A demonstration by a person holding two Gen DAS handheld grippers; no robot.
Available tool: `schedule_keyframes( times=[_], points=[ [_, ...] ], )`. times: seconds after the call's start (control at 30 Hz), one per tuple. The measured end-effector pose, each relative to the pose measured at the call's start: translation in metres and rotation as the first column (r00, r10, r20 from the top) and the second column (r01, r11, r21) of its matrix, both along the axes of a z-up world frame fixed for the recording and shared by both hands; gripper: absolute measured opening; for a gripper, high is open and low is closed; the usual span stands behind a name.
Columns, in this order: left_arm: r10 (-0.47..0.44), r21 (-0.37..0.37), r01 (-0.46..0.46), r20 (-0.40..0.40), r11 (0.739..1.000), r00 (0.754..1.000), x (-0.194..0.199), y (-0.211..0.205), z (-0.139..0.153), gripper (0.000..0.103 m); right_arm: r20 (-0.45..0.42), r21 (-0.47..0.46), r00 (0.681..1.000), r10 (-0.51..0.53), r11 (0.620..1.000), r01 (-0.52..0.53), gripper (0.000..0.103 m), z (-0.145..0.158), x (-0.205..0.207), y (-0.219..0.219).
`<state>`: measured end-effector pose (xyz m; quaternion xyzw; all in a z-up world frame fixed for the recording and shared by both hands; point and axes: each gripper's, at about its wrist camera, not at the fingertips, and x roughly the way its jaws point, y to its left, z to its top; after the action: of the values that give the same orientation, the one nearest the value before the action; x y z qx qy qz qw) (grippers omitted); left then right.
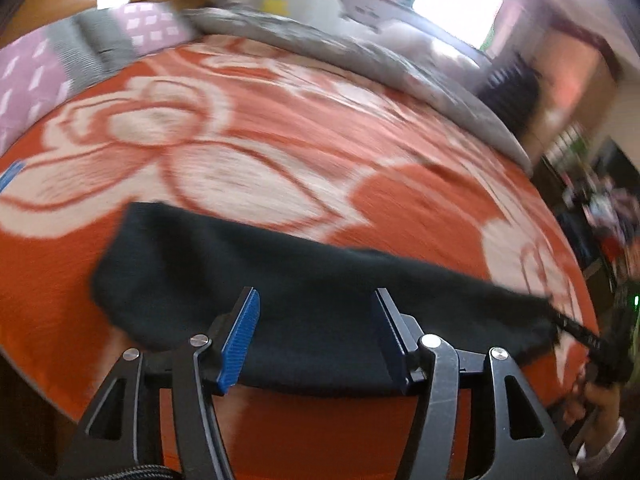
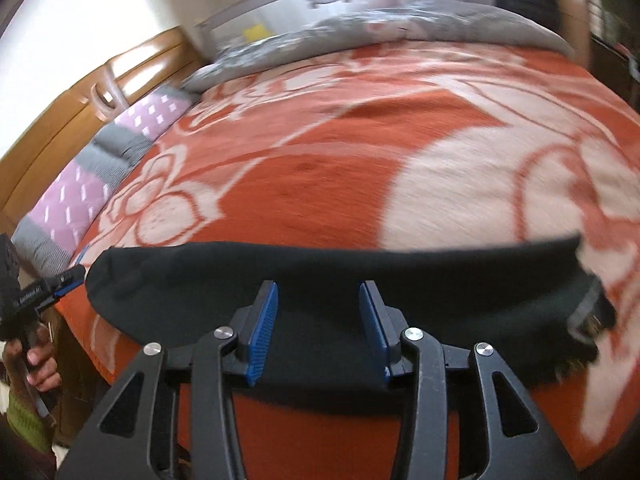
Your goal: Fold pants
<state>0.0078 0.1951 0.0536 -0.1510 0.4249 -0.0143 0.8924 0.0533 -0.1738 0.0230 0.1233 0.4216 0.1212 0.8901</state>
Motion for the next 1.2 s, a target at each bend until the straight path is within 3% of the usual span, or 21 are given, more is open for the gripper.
schedule_keyframes(
  times=[0.2,0.4,0.6,0.73,0.83,1.03,1.2],
  points=[
    [-0.202,0.020,0.203,-0.047,0.979,0.978,0.014,-0.079,-0.006,0.063,-0.012,0.014,0.996,-0.093,0.996,0.093,0.044,-0.004,-0.027,-0.043],
    [-0.374,0.026,0.377,-0.092,0.926,0.923,0.031,-0.145,-0.010,0.065,-0.046,0.043,0.981,-0.190,0.981,0.192,0.044,-0.017,-0.047,-0.085],
    [-0.550,0.117,0.564,-0.132,0.818,0.825,0.034,-0.213,-0.016,0.065,-0.067,0.094,0.956,-0.285,0.952,0.290,0.044,-0.027,-0.056,-0.122],
    [-0.651,0.163,0.675,-0.179,0.720,0.738,0.034,-0.256,-0.028,0.065,-0.070,0.133,0.948,-0.312,0.939,0.319,0.044,-0.029,-0.053,-0.135],
    [-0.694,0.194,0.727,-0.216,0.659,0.687,0.036,-0.281,-0.040,0.065,-0.076,0.166,0.943,-0.323,0.929,0.332,0.044,-0.032,-0.050,-0.140],
    [-0.729,0.234,0.780,-0.276,0.581,0.626,0.042,-0.304,-0.062,0.065,-0.092,0.217,0.934,-0.346,0.908,0.358,0.044,-0.040,-0.046,-0.149],
    [-0.729,0.269,0.799,-0.328,0.537,0.601,0.046,-0.312,-0.077,0.056,-0.109,0.229,0.928,-0.357,0.899,0.373,0.044,-0.046,-0.042,-0.154]
  ],
)
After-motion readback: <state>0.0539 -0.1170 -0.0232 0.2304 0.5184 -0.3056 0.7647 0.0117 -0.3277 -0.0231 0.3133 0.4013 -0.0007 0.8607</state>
